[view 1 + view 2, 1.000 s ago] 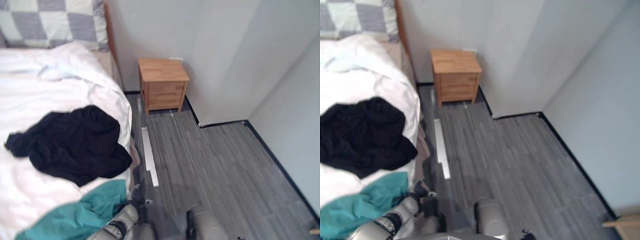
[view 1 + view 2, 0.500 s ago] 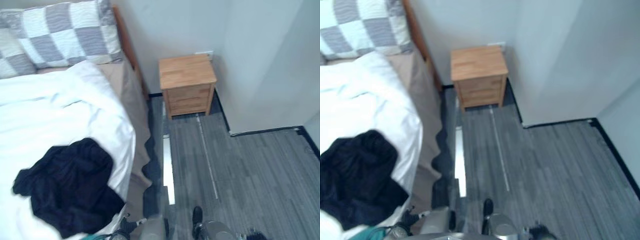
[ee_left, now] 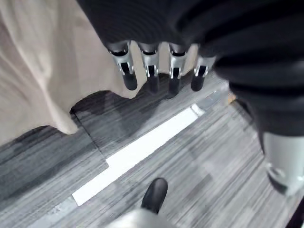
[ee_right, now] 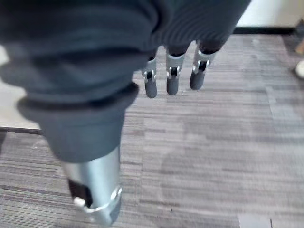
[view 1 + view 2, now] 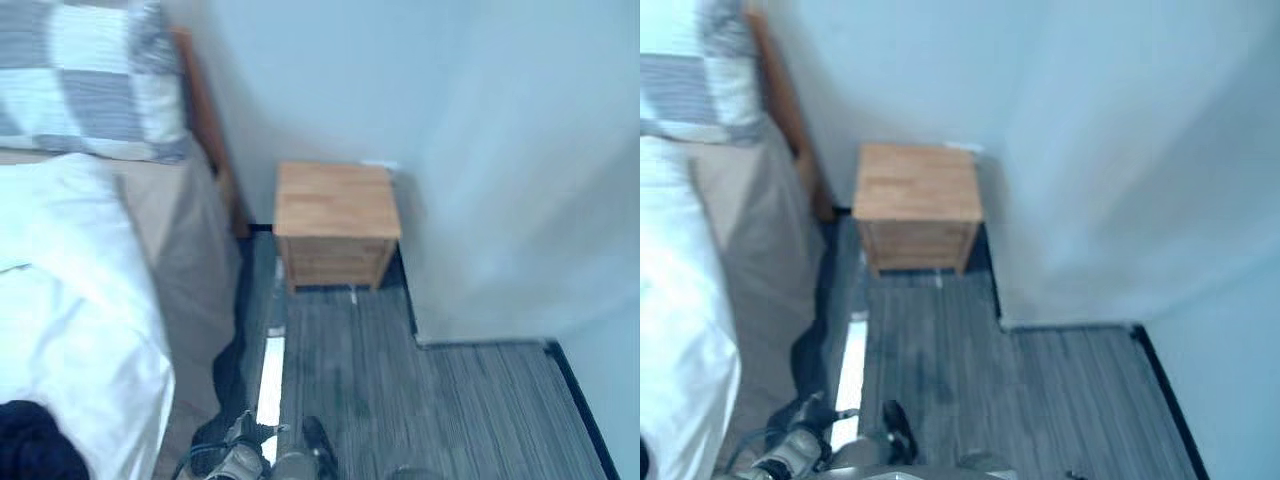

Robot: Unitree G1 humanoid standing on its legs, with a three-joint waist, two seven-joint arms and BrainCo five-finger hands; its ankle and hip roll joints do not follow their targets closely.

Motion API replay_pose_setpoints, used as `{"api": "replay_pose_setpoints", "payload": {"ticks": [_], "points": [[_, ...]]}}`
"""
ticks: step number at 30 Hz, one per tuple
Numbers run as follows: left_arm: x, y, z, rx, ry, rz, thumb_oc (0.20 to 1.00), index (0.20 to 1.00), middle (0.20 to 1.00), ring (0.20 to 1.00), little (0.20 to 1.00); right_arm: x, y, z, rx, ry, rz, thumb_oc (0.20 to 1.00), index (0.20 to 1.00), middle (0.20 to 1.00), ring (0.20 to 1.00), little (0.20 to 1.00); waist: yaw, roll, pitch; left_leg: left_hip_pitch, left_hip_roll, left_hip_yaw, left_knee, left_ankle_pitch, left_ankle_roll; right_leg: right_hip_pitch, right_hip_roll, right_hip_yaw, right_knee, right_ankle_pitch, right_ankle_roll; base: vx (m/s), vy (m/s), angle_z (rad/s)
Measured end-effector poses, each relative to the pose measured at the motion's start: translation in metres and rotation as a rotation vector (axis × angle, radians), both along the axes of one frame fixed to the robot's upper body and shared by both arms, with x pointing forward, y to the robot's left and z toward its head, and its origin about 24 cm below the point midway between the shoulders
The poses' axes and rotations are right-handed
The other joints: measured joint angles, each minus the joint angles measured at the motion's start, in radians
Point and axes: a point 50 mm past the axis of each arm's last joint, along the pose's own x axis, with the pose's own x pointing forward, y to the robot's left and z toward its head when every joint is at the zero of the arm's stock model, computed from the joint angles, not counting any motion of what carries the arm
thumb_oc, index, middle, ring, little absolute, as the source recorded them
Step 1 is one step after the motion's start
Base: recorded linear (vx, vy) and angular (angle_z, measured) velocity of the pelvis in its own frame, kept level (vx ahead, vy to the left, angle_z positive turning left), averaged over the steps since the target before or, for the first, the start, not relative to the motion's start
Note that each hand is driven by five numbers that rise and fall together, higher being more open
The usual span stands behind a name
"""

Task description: Tidy up the quilt and then pick up the clothes from the bed and put them into the laundry hamper.

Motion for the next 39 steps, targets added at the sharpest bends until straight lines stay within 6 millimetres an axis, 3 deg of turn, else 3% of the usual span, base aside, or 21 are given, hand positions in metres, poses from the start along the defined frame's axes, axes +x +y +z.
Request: {"api": "replay_pose_setpoints", "payload": {"ticks": [2,5,7,8,9,10,11,13,14,16,18,20,21,23,24,28,29,32,35,37,39], "points": [[0.004,0.007,0.003,0.016,-0.017,-0.001,1.000,1.000,1.000,1.000,1.000,0.009,0.000,0.002,0.001,-0.032,0.003,1.000,1.000,1.000,1.000,1.000,-0.001,-0.003,-0.002,0.043,-0.019,-0.127,-0.043,0.015,-0.022,-0.099,-0.056,0.071,-0.067,0.002,0.006,0.32,-0.117,2.12],[0.011,0.017,0.008,0.048,-0.031,0.002,1.000,1.000,1.000,1.000,1.000,0.027,-0.003,0.006,-0.006,-0.079,0.016,1.000,1.000,1.000,1.000,1.000,0.013,0.000,0.006,0.076,-0.010,-0.306,-0.070,0.020,-0.066,-0.153,-0.110,0.234,-0.476,0.032,0.025,0.35,-0.179,2.08],[0.004,0.029,0.008,0.077,-0.005,0.015,1.000,1.000,1.000,1.000,1.000,0.040,-0.004,0.009,-0.010,-0.112,0.026,1.000,1.000,1.000,1.000,1.000,0.024,0.007,0.010,0.086,0.006,-0.437,-0.073,-0.009,-0.100,-0.102,-0.081,0.407,-0.766,0.084,0.040,0.32,-0.203,1.80],[-0.002,0.037,0.008,0.099,0.018,0.021,1.000,1.000,1.000,1.000,1.000,0.043,-0.004,0.009,-0.007,-0.122,0.013,1.000,1.000,1.000,1.000,1.000,0.024,-0.017,0.006,0.075,0.002,-0.506,-0.067,-0.027,-0.123,-0.087,-0.095,0.488,-0.872,0.119,0.044,0.35,-0.286,1.92],[-0.003,0.045,0.010,0.118,0.021,0.027,1.000,1.000,1.000,1.000,1.000,0.045,-0.002,0.009,-0.001,-0.128,0.002,1.000,1.000,1.000,1.000,1.000,0.034,-0.039,0.005,0.076,0.002,-0.537,-0.073,-0.035,-0.136,-0.081,-0.097,0.522,-0.907,0.127,0.043,0.33,-0.315,2.14],[-0.005,0.050,0.011,0.132,0.028,0.030,1.000,1.000,1.000,1.000,1.000,0.046,0.000,0.009,0.005,-0.132,0.001,1.000,1.000,1.000,1.000,1.000,0.039,-0.049,0.007,0.063,0.022,-0.608,-0.070,-0.052,-0.173,-0.059,-0.076,0.565,-0.913,0.215,0.036,0.33,-0.328,2.42],[-0.011,0.057,0.011,0.147,0.053,0.044,1.000,1.000,1.000,1.000,1.000,0.043,0.000,0.008,0.005,-0.122,-0.012,1.000,1.000,1.000,1.000,1.000,0.035,-0.035,0.003,0.042,0.080,-0.603,-0.063,-0.087,-0.222,-0.029,-0.026,0.534,-0.911,0.230,0.004,0.33,-0.349,2.46],[-0.021,0.057,0.008,0.148,0.076,0.044,1.000,1.000,1.000,1.000,1.000,0.043,-0.002,0.009,0.002,-0.123,-0.013,1.000,1.000,1.000,1.000,1.000,0.039,-0.073,0.014,0.056,0.069,-0.555,-0.022,-0.103,-0.275,0.001,-0.041,0.449,-0.907,0.329,-0.070,0.26,-0.301,1.69],[-0.044,0.049,-0.001,0.122,0.132,0.050,1.000,1.000,1.000,1.000,1.000,0.049,-0.010,0.013,-0.018,-0.146,-0.015,1.000,1.000,1.000,1.000,1.000,0.045,-0.060,0.018,0.112,0.072,-0.539,-0.037,-0.101,-0.302,0.026,-0.018,0.407,-0.907,0.317,-0.104,0.28,-0.367,0.97],[-0.077,0.043,-0.009,0.098,0.206,0.068,1.000,1.000,1.000,1.000,1.000,0.068,-0.016,0.021,-0.034,-0.200,0.010,1.000,1.000,1.000,1.000,1.000,0.040,-0.027,0.024,0.170,0.070,-0.494,-0.022,-0.047,-0.306,0.053,0.012,0.357,-0.907,0.308,-0.127,0.27,-0.369,0.80],[-0.076,0.045,-0.007,0.092,0.190,0.106,1.000,1.000,1.000,1.000,1.000,0.077,-0.010,0.022,-0.028,-0.214,0.057,1.000,1.000,1.000,1.000,1.000,0.035,-0.045,0.046,0.120,0.061,-0.489,0.044,-0.043,-0.315,0.067,0.001,0.297,-0.907,0.306,-0.136,0.05,-0.151,0.97],[-0.057,0.030,-0.008,0.045,0.127,0.129,1.000,1.000,1.000,1.000,1.000,0.094,-0.008,0.031,-0.031,-0.295,0.083,1.000,1.000,1.000,1.000,1.000,0.056,-0.052,0.068,-0.015,0.028,-0.431,0.210,-0.030,-0.363,0.079,-0.032,0.210,-0.904,0.304,-0.141,-0.02,-0.167,1.32],[-0.031,0.019,-0.005,0.027,0.042,0.123,1.000,1.000,1.000,1.000,1.000,0.102,-0.012,0.037,-0.040,-0.337,0.097,1.000,1.000,1.000,1.000,1.000,0.033,-0.064,0.081,-0.118,0.024,-0.297,0.335,-0.029,-0.391,0.082,-0.073,0.137,-0.906,0.297,-0.150,0.07,-0.099,1.56],[-0.024,0.032,0.001,0.072,0.007,0.138,1.000,1.000,1.000,1.000,1.000,0.129,-0.010,0.054,-0.057,-0.451,0.128,1.000,1.000,1.000,1.000,1.000,0.031,-0.052,0.083,-0.130,0.110,-0.047,0.237,-0.034,-0.348,0.083,-0.068,0.070,-0.907,0.280,-0.169,0.12,-0.036,1.27],[-0.019,0.037,0.005,0.084,-0.020,0.138,1.000,1.000,1.000,1.000,1.000,0.140,-0.012,0.064,-0.076,-0.509,0.156,1.000,1.000,1.000,1.000,1.000,0.021,-0.042,0.083,-0.136,0.139,0.005,0.175,-0.026,-0.345,0.075,-0.064,0.047,-0.912,0.267,-0.173,0.23,0.008,0.87],[-0.017,0.037,0.005,0.074,-0.026,0.156,1.000,1.000,1.000,1.000,1.000,0.169,-0.034,0.109,-0.188,-0.679,0.259,1.000,1.000,1.000,1.000,1.000,0.002,-0.003,0.095,-0.094,0.185,0.120,0.036,0.015,-0.332,0.110,-0.075,-0.038,-0.911,0.265,-0.104,0.22,0.093,0.65],[-0.018,0.038,0.005,0.069,-0.020,0.156,1.000,1.000,1.000,1.000,1.000,0.173,-0.049,0.125,-0.253,-0.722,0.275,1.000,1.000,1.000,1.000,1.000,-0.010,0.002,0.092,-0.059,0.175,0.145,-0.012,0.074,-0.296,0.144,-0.086,-0.057,-0.905,0.263,-0.077,0.19,0.137,0.65],[-0.021,0.043,0.006,0.082,-0.013,0.153,1.000,1.000,1.000,1.000,1.000,0.183,-0.061,0.155,-0.345,-0.808,0.337,1.000,1.000,1.000,1.000,1.000,-0.011,-0.042,0.077,-0.050,0.107,0.130,-0.022,0.074,-0.241,0.144,-0.150,-0.049,-0.884,0.258,-0.039,0.17,0.146,0.29],[-0.019,0.053,0.009,0.103,0.004,0.136,1.000,1.000,1.000,1.000,1.000,0.194,-0.068,0.182,-0.445,-0.873,0.413,1.000,1.000,1.000,1.000,1.000,-0.008,-0.062,0.065,-0.016,0.055,0.101,-0.060,0.072,-0.181,0.088,-0.212,0.031,-0.695,0.244,0.007,0.13,0.141,0.33],[-0.014,0.054,0.011,0.116,0.010,0.091,1.000,1.000,1.000,1.000,1.000,0.210,-0.079,0.213,-0.557,-0.905,0.495,1.000,1.000,1.000,1.000,1.000,-0.016,-0.031,0.078,0.015,0.049,0.071,-0.080,0.069,-0.166,-0.067,-0.252,0.113,-0.377,0.189,0.066,0.05,0.029,0.41],[-0.011,0.065,0.016,0.148,0.007,0.063,1.000,1.000,1.000,1.000,1.000,0.223,-0.086,0.240,-0.647,-0.949,0.541,1.000,1.000,1.000,1.000,1.000,-0.022,-0.041,0.074,0.009,0.035,0.067,-0.080,0.065,-0.169,-0.126,-0.249,0.177,-0.453,0.171,0.075,0.12,-0.049,0.44]]}}
